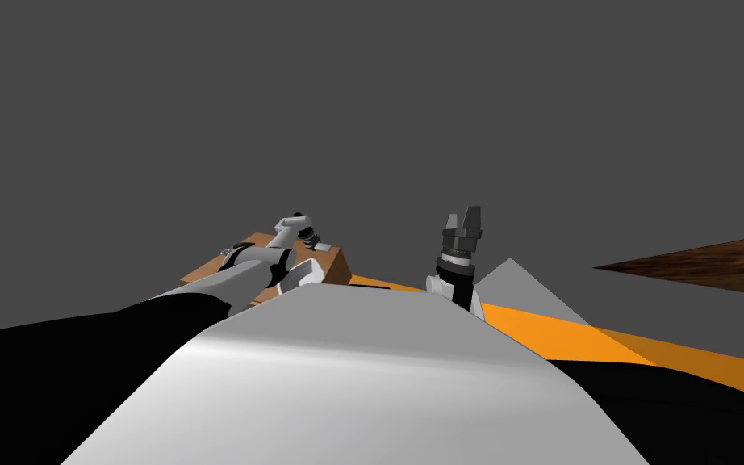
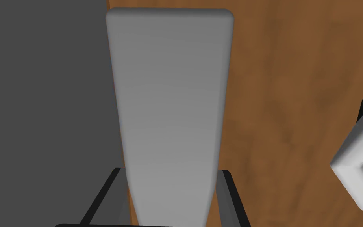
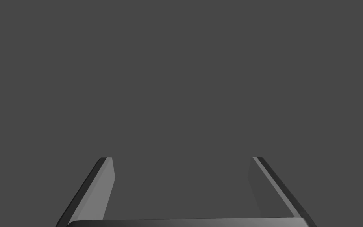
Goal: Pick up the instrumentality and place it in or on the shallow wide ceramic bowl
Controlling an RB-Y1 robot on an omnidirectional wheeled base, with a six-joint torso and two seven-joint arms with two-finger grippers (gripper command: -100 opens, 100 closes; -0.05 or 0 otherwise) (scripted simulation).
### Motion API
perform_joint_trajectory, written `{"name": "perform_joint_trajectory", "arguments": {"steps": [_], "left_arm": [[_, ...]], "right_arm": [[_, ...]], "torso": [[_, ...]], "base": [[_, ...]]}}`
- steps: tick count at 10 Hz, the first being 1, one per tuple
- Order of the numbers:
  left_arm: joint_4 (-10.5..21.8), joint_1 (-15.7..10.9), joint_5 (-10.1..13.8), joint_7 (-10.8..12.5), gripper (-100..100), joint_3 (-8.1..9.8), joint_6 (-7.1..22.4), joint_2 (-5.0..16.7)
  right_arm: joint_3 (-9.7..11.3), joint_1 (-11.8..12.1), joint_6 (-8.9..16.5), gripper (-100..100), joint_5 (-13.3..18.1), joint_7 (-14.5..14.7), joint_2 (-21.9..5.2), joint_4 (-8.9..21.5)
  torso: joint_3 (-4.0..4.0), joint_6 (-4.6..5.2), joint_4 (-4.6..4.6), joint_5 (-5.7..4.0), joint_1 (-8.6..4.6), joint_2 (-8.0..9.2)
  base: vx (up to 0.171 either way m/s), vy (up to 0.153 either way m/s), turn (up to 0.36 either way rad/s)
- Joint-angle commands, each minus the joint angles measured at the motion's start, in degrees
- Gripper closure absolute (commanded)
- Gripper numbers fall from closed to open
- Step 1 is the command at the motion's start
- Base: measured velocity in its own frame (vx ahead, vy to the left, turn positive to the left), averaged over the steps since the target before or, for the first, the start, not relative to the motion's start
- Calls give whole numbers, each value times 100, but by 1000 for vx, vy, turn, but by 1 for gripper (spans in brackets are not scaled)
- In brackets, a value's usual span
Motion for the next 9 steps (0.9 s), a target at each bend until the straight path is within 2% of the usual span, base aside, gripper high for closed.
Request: {"name": "perform_joint_trajectory", "arguments": {"steps": [1,9], "left_arm": [[-3,-110,-62,-35,100,34,195,44],[-42,-337,-309,-302,100,217,1314,128]], "right_arm": [[0,0,0,0,0,0,0,0],[0,1,0,0,0,0,0,0]], "torso": [[0,0,0,0,0,0],[-32,8,-26,-5,-21,-40]], "base": [[-47,-65,14],[-9,-77,4]]}}
